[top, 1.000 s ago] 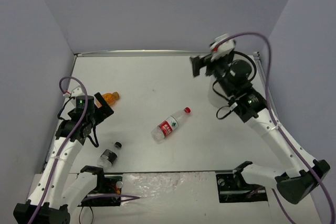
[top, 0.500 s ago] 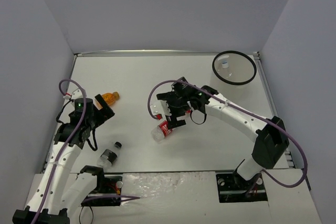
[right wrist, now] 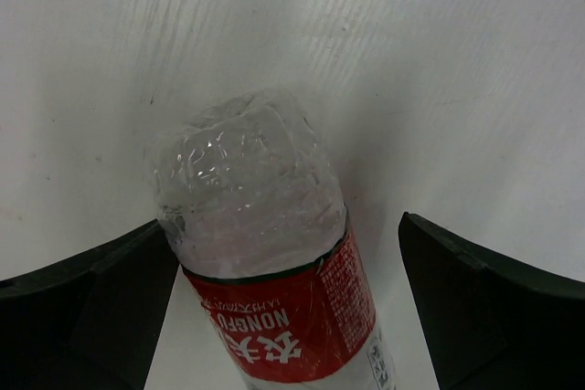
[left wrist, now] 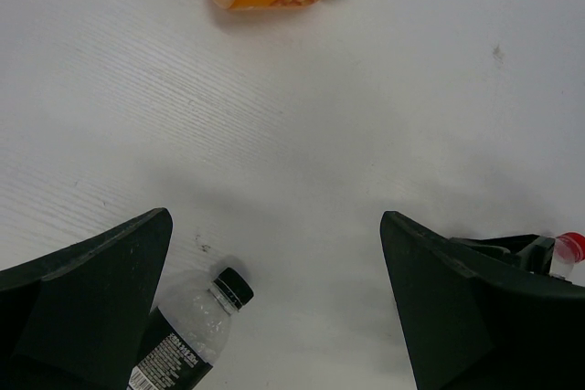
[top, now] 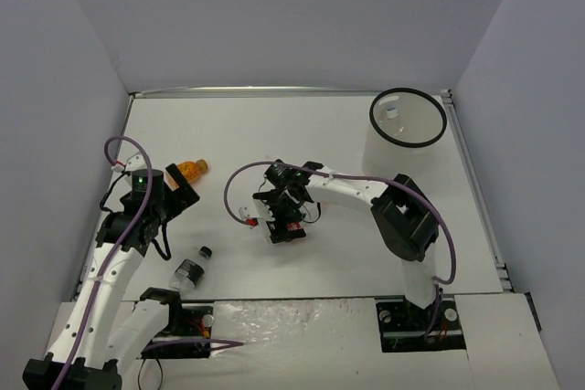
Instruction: Put the plastic bottles in the bin
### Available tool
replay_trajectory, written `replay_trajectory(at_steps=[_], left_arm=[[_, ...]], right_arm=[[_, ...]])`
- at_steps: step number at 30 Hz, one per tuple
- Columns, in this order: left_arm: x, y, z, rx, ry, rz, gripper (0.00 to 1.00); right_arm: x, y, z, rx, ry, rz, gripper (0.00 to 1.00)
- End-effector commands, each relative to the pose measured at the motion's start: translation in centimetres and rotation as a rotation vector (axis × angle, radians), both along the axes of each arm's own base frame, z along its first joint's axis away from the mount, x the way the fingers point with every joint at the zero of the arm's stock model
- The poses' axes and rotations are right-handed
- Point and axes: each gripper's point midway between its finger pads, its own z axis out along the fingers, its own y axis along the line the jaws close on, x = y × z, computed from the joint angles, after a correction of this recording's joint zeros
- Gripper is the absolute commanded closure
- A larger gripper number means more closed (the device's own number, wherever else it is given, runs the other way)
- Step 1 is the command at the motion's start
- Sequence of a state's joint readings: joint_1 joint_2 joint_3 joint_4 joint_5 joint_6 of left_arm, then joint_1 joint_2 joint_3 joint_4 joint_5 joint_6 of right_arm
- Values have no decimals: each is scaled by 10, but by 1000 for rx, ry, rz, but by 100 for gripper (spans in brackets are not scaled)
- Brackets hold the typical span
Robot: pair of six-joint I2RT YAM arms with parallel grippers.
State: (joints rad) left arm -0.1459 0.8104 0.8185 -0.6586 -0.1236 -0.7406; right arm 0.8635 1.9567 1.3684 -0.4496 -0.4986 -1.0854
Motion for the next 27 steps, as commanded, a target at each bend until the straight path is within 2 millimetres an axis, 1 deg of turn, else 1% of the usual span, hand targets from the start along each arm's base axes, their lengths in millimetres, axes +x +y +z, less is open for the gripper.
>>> replay_trajectory(at_steps=[1, 2, 4, 5, 6, 7, 10, 12, 13, 14, 15, 16, 17, 19, 20, 21, 22, 23, 25, 27], left_arm=[[7, 3, 16, 8, -51, 18, 3], [6, 3, 16, 8, -50, 18, 3], [6, 3, 16, 9, -51, 21, 3], [6, 4, 16, 10, -51, 23, 3], [6, 4, 17, 11, -52, 24, 3], [6, 4, 17, 10, -53, 24, 3], [6, 4, 18, 9, -55, 28, 3], [6, 5, 19, 8, -54, 33, 3], [5, 6, 19, 8, -54, 42, 3], [5, 6, 19, 8, -56, 49, 3], [4, 7, 20, 7, -58, 53, 3], [4, 7, 20, 7, -61, 54, 3], [3, 8, 21, 8, -64, 57, 3], [3, 9, 22, 10, -69, 66, 3], [3, 10, 22, 11, -69, 69, 3], [3, 10, 23, 11, -72, 73, 3], [3, 11, 23, 10, -76, 76, 3], [4, 11, 24, 11, -77, 78, 3], [6, 10, 24, 6, -80, 80, 3], [7, 10, 24, 6, -77, 83, 3]], right_arm=[[8, 23, 7, 47, 19, -76, 1], [9, 24, 5, 44, 12, -86, 3], [10, 26, 4, 35, -6, -98, 12], [12, 27, 9, 39, -26, -108, 14], [16, 30, 16, 55, -49, -122, 22], [20, 33, 24, 76, -72, -137, 31], [32, 38, 62, 159, -162, -184, 56], [38, 41, 85, 227, -209, -217, 65], [41, 41, 107, 276, -248, -245, 69], [46, 41, 135, 347, -297, -275, 71], [52, 42, 165, 433, -355, -320, 73], [65, 40, 199, 530, -423, -410, 74], [72, 33, 233, 625, -477, -492, 75], [74, 8, 300, 806, -560, -638, 75], [77, -8, 333, 903, -595, -730, 73], [80, -28, 369, 1023, -637, -827, 74], [82, -51, 403, 1143, -672, -929, 75], [86, -80, 423, 1218, -703, -1050, 76], [86, -132, 457, 1322, -768, -1178, 76], [100, -176, 473, 1368, -817, -1311, 77]])
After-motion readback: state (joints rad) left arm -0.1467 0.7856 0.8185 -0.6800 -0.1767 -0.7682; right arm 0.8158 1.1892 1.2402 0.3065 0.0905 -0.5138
